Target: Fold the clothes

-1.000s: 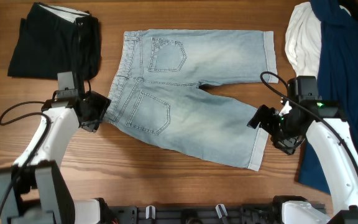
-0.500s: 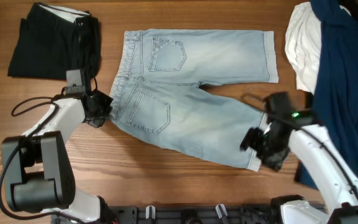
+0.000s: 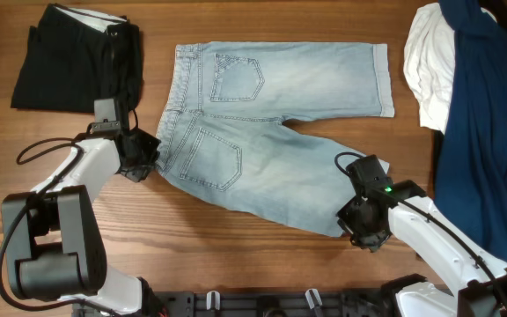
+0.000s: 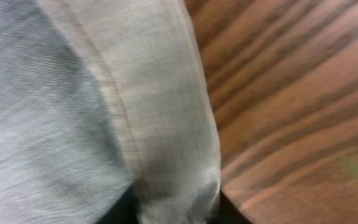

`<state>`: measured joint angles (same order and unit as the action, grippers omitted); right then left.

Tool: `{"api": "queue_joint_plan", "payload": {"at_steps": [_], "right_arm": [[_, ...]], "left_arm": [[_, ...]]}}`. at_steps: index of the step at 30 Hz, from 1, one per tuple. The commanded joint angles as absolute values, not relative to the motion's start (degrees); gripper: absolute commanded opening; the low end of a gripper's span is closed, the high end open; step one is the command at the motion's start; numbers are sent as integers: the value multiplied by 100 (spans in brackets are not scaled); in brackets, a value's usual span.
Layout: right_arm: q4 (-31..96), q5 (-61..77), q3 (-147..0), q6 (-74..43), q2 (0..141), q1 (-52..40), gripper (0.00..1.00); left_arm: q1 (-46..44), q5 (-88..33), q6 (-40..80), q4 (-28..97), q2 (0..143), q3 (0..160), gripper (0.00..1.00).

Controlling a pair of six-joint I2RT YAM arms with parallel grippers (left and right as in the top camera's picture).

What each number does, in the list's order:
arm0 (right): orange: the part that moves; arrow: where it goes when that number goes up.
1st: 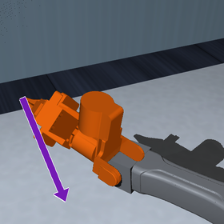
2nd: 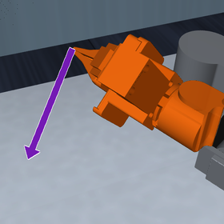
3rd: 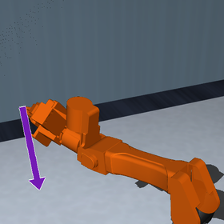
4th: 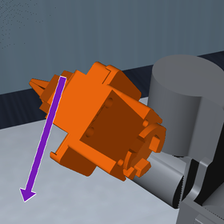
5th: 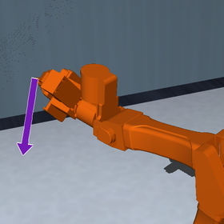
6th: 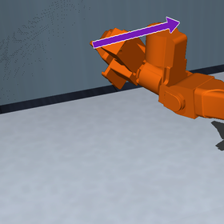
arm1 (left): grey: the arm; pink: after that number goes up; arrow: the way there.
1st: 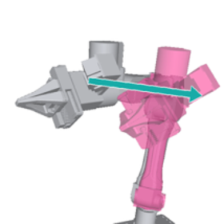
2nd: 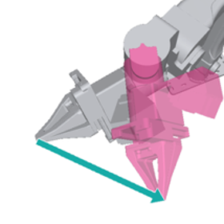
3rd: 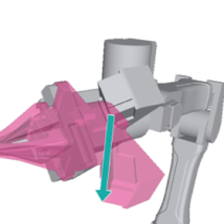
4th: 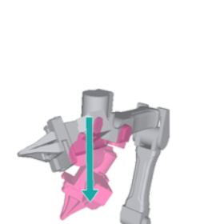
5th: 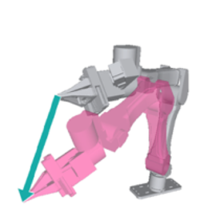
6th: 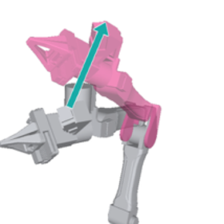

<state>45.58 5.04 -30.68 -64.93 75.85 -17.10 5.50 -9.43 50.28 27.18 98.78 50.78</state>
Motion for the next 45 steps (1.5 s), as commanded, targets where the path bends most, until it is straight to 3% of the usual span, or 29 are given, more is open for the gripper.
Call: {"api": "queue_joint_plan", "payload": {"at_steps": [1,5,10,16,22,32,42,43,44,45], "right_arm": [[4563,541,-2860,-6298,7714,-1756,4],[4783,611,-3463,-5395,7603,-1566,4],[6084,600,-5907,-3269,7411,-325,4],[7070,602,-7502,-2204,7284,558,4],[7102,534,-7832,-1662,6829,607,4],[5017,561,-7832,-1496,9271,272,4],[1979,578,-7832,-1500,11000,-482,4],[1529,580,-7832,-1505,11161,-545,16],[1114,580,-7832,-1516,11299,-604,51],[707,578,-7832,-1516,11434,-672,100]], "left_arm": [[489,-939,5006,3070,10160,4851,4],[620,-939,4399,3524,9819,4969,4],[864,-871,3662,4823,8001,5258,4],[862,-849,3645,5756,6353,5286,4],[849,-744,3795,6407,5231,5306,4],[847,-572,3924,4866,7061,5284,4],[847,-572,3944,2615,9264,5284,4],[847,-572,3944,2263,9338,5284,22],[847,-572,3944,2043,9351,5284,67],[847,-572,3944,1671,9349,5284,100]]}}
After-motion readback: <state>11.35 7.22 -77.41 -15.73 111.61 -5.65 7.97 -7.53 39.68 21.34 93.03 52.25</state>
